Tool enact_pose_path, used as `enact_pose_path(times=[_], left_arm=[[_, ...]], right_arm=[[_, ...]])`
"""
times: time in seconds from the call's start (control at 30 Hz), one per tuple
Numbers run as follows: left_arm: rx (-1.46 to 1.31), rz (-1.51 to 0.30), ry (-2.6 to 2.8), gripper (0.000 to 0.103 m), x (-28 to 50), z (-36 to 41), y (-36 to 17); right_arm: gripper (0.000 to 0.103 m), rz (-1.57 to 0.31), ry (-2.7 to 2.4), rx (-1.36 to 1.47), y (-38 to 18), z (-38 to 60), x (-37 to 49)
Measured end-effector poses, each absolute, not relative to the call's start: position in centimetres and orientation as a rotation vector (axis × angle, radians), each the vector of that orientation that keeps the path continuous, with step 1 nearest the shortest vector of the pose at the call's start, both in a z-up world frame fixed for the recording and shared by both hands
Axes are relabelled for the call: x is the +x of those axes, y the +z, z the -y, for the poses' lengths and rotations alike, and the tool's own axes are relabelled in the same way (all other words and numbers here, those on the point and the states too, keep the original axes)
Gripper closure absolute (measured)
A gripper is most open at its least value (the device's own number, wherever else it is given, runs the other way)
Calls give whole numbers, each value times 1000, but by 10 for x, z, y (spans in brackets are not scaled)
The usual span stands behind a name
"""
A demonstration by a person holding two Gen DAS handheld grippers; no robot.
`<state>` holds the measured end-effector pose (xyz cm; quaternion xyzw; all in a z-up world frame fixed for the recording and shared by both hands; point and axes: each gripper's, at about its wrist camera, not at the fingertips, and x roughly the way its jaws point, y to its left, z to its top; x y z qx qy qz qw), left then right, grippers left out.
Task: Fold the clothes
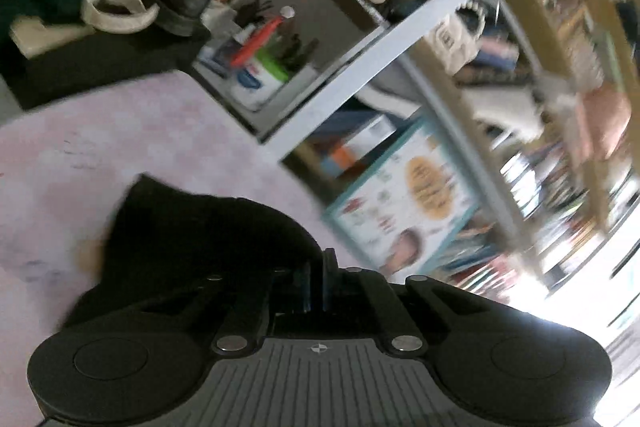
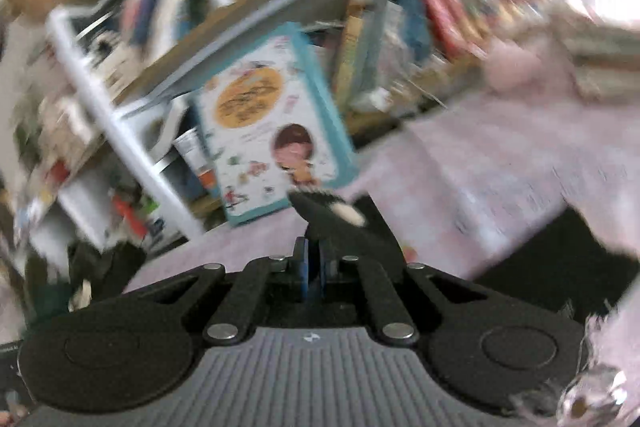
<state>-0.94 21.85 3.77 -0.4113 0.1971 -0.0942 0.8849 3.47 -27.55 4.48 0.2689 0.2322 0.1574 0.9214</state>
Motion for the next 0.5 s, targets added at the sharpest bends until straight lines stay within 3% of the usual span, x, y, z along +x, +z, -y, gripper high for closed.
enact_pose_path(times=[0.1, 0.3, 0.5], left_arm=[[-897, -403, -229, 100, 15, -220, 42], [-920, -409, -215, 99, 50, -220, 42], [-1137, -470, -88, 99, 85, -242, -2]], right_arm=[[97, -495, 288, 665, 35, 290, 35], [97, -348, 243, 771, 48, 299, 31], [93, -480, 258, 678, 39, 291, 53]])
